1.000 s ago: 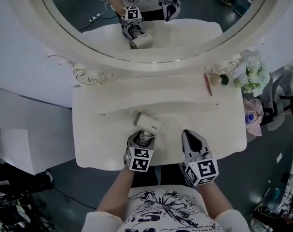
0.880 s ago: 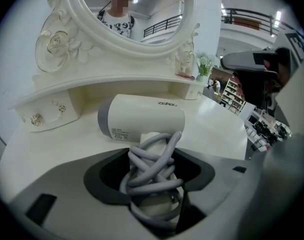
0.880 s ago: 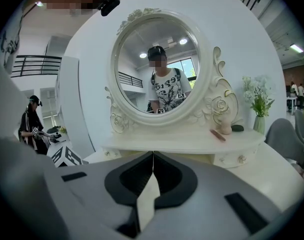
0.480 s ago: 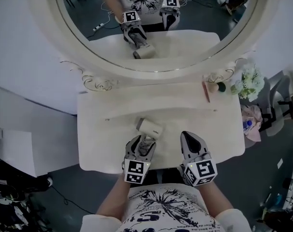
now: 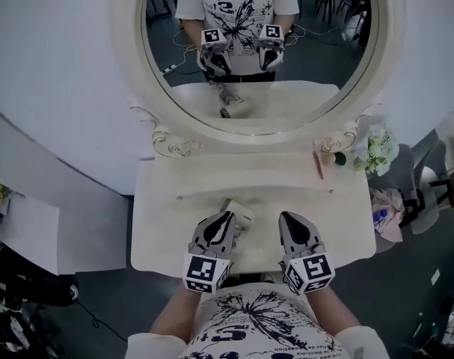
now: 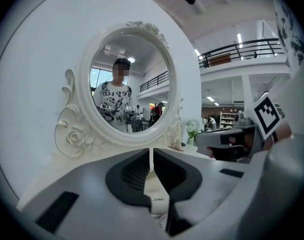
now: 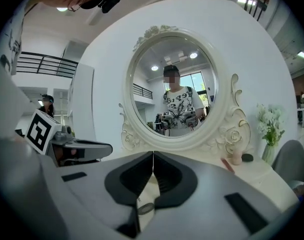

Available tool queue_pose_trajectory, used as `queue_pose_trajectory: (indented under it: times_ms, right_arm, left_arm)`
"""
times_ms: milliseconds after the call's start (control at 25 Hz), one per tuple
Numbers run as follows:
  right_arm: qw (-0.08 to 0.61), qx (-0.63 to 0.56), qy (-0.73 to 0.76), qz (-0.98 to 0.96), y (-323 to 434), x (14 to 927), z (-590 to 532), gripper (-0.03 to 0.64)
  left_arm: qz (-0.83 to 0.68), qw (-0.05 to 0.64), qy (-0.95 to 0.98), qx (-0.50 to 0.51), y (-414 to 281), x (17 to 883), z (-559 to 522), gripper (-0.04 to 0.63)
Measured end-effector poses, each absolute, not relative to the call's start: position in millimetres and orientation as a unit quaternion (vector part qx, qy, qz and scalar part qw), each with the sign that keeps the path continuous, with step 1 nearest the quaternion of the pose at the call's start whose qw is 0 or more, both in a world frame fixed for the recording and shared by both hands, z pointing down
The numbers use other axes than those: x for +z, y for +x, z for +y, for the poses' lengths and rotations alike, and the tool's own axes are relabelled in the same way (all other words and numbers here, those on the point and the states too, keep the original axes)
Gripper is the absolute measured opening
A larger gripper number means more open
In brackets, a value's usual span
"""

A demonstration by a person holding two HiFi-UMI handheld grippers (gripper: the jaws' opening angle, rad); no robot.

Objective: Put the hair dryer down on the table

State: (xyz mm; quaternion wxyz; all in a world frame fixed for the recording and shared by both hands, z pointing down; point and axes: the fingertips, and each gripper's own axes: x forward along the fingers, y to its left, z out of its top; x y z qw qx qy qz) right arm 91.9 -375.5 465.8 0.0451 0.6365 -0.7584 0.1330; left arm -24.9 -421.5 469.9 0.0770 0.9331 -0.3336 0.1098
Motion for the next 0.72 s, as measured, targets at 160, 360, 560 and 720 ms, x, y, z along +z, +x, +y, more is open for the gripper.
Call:
queue_pose_trajectory:
  times_ms: [160, 360, 560, 720]
  right_arm:
    - [0.039, 0.107, 0.637, -0.762, 86.2, 446.2, -375.0, 0.018]
    - [0.028, 0.084, 0.638, -0.765, 78.6, 428.5, -371.6, 0.018]
    - [0.028, 0.062, 0.634, -0.770, 72.1, 419.1, -368.5, 0.018]
    - [0.028, 0.054, 0.635, -0.770, 74.2, 415.7, -369.0, 0.018]
  left_arm:
    - [-0.342, 0.056, 0.935, 0.077, -34.7, 438.8, -423.8, 0.023]
    - [-0.354, 0.031, 0.933, 0.049, -49.0, 408.3, -423.0, 0.021]
    - [-0.356, 0.017, 0.933, 0.039, -55.3, 396.1, -419.2, 0.020]
    - [-0.353, 0.011, 0.935, 0.038, -52.7, 391.6, -418.3, 0.020]
